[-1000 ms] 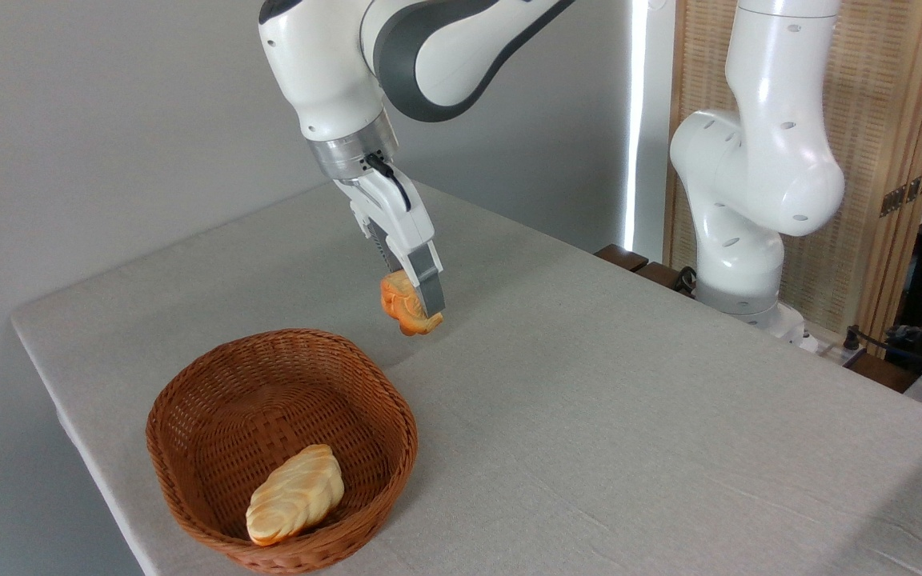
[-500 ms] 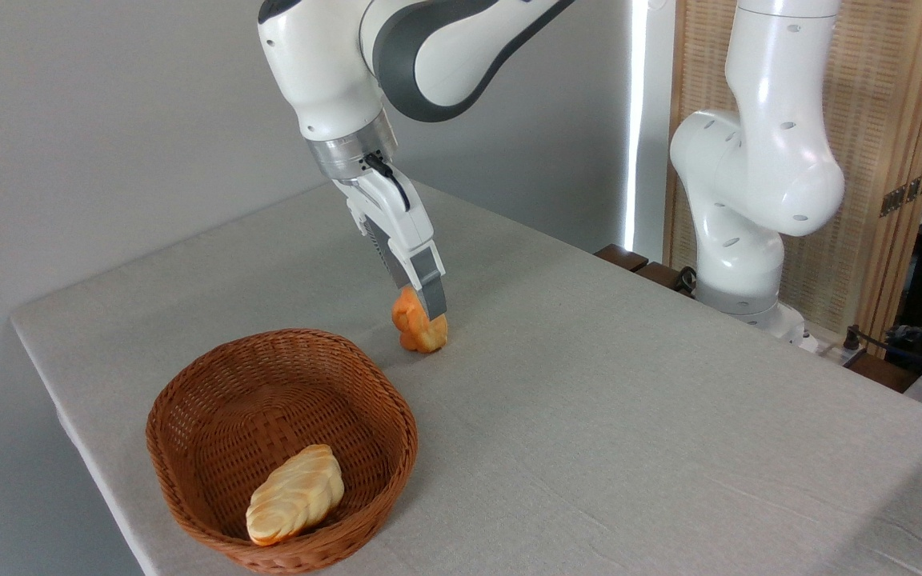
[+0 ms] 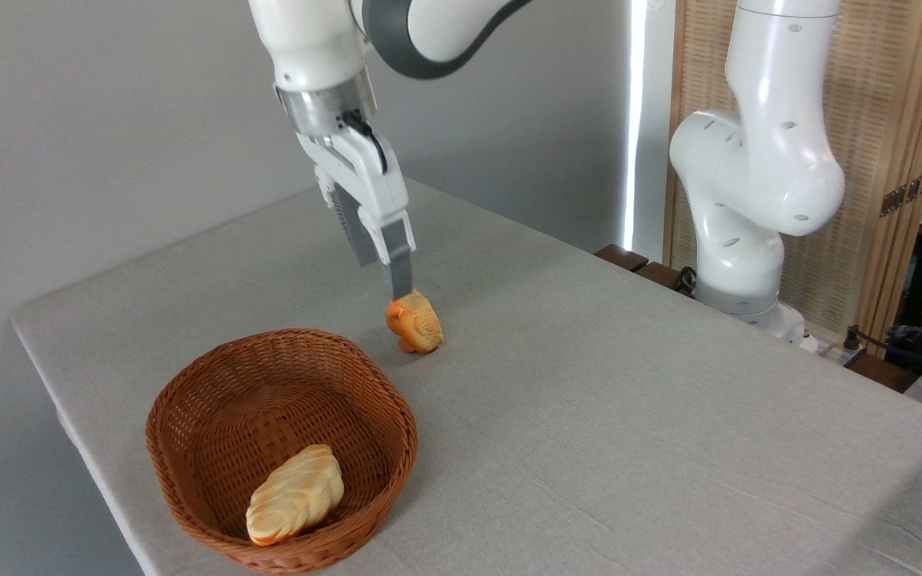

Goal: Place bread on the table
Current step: 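Open the gripper and raise it away from the roll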

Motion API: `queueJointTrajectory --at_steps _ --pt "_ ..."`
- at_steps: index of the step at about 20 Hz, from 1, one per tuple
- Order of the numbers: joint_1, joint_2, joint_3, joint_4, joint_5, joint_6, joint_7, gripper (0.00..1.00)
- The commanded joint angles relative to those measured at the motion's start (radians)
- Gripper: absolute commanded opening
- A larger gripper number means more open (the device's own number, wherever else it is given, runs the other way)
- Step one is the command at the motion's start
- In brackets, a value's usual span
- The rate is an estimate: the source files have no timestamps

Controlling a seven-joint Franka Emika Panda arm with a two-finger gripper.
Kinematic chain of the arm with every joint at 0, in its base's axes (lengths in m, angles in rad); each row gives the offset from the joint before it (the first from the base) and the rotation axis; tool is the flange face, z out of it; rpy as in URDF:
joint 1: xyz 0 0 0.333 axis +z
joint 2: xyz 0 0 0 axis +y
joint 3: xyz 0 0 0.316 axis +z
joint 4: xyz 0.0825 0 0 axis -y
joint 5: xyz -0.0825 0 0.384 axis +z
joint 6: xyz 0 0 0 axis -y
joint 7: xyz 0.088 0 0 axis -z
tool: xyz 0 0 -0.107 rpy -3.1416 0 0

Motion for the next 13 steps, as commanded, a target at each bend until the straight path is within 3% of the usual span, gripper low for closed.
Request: queueJointTrajectory --at_steps 1,7,13 --pt "-0.004 -0.003 0.017 0.086 0.001 -0.007 -0.008 1.00" --pt "-0.002 0.026 0.071 0.178 0.010 0.001 -0.003 1.00" --pt "-0.002 0.031 0.106 0.188 0.010 0.001 -0.009 1.00"
